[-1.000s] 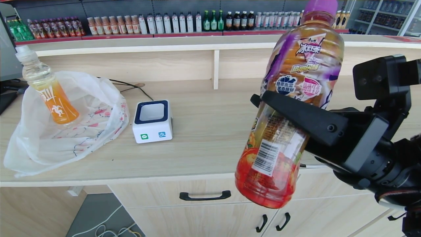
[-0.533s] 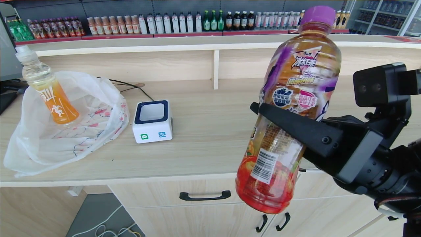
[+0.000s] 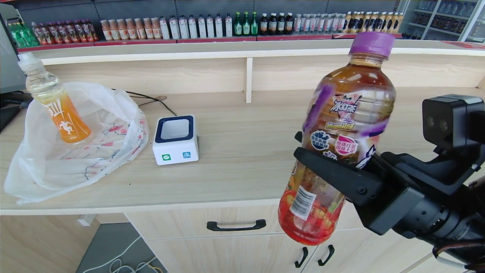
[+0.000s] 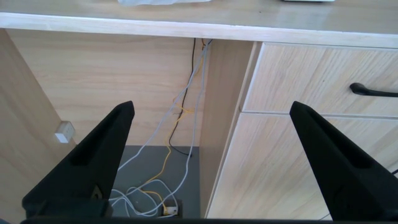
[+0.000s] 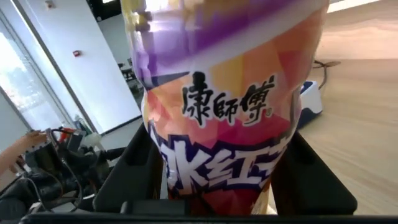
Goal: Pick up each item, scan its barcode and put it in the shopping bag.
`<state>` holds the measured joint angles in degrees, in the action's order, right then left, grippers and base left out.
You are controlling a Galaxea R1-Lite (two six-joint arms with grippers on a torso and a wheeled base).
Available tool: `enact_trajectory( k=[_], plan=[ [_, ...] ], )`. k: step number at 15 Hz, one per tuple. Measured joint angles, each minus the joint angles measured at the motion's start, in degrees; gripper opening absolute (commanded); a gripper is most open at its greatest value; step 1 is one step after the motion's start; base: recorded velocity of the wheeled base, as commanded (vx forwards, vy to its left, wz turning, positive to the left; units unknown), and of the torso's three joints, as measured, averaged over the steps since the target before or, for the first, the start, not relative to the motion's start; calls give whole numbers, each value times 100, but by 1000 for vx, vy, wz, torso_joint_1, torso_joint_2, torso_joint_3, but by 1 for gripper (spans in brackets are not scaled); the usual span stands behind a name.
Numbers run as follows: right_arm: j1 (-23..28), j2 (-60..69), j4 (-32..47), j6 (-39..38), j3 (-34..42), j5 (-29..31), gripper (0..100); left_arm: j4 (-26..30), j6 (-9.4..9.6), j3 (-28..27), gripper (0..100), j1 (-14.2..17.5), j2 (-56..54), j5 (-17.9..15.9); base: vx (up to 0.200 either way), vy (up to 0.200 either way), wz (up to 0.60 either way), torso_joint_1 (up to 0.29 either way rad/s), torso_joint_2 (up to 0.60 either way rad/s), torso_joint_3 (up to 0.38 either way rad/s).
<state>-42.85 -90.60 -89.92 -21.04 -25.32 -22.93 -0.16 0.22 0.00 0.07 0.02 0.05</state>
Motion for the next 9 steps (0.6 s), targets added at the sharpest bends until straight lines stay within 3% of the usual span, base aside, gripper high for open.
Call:
enact_trajectory(
  k=[9],
  plan=[
    [-113,-157,-2,2448,-152,2072,0,5,10,0,100,-2,0,0,0,0,0,0,0,0]
  ],
)
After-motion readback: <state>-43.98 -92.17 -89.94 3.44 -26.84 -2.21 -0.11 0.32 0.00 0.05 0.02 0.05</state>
